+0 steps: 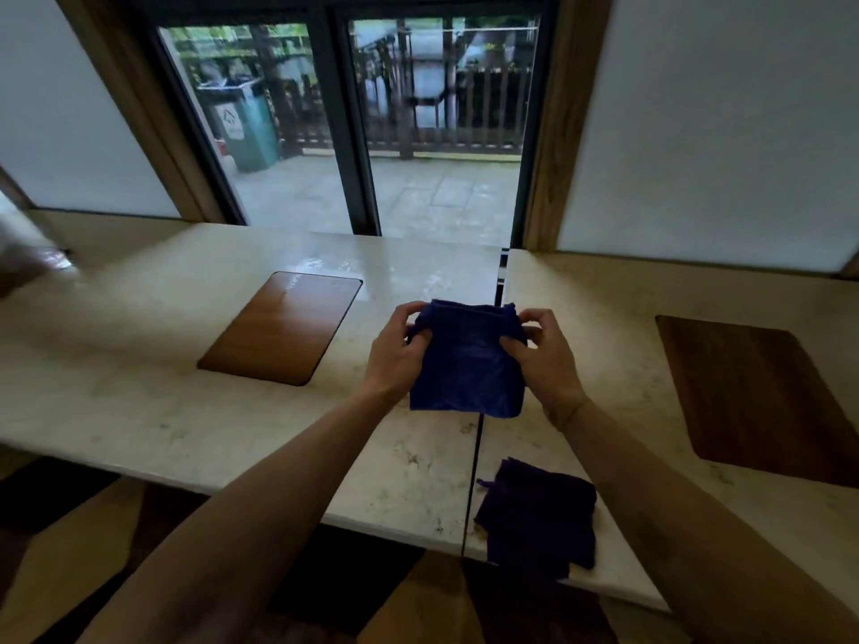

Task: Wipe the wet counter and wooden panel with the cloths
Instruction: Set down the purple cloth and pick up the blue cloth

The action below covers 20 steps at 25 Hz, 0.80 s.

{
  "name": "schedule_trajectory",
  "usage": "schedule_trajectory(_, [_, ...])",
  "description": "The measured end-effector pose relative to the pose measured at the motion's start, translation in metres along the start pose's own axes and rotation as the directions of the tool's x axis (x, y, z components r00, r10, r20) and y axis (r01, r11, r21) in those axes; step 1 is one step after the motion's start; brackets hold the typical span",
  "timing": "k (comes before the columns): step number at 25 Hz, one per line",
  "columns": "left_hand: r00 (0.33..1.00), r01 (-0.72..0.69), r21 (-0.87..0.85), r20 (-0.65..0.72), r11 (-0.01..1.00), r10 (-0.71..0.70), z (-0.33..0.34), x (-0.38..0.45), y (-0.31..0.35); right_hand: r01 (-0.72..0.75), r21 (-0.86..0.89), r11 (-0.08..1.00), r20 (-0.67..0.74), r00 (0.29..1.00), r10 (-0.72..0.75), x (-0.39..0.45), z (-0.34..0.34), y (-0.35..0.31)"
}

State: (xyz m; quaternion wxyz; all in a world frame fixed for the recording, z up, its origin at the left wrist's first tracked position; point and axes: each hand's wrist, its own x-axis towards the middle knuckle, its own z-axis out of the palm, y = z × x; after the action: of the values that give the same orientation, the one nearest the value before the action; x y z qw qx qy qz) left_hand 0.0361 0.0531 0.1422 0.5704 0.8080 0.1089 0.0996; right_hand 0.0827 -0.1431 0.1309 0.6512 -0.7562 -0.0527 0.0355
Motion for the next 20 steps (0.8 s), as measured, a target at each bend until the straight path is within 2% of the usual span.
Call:
schedule_trajectory(4, [1.000,0.025,0.014,0.010,1.000,-0.025,-0.035,-0.001,-0.020,0.019,-0.065,0.998,-0.027,0.999,-0.021,-0.006,0.034,-0.002])
schedule_trajectory(9, [0.987,0.096,-0.008,0.131,0.995,-0.094,-0.066,0.009,-0.056,-0.084,-0.086,0.993,-0.125,0.989,0.072,-0.025,0.077,0.008])
schedule_trajectory(14, [0.957,0.133,-0.036,0.263,0.990,-0.119,-0.065,-0.001,-0.084,-0.170,-0.113,0.979,-0.241,0.961,0.139,-0.055,0.088,0.031])
schedule_trajectory(20, [0.946,0.172,-0.054,0.289,0.984,-0.150,-0.055,-0.009,-0.095,-0.203,-0.120,0.972,-0.256,0.952,0.167,-0.062,0.084,0.041])
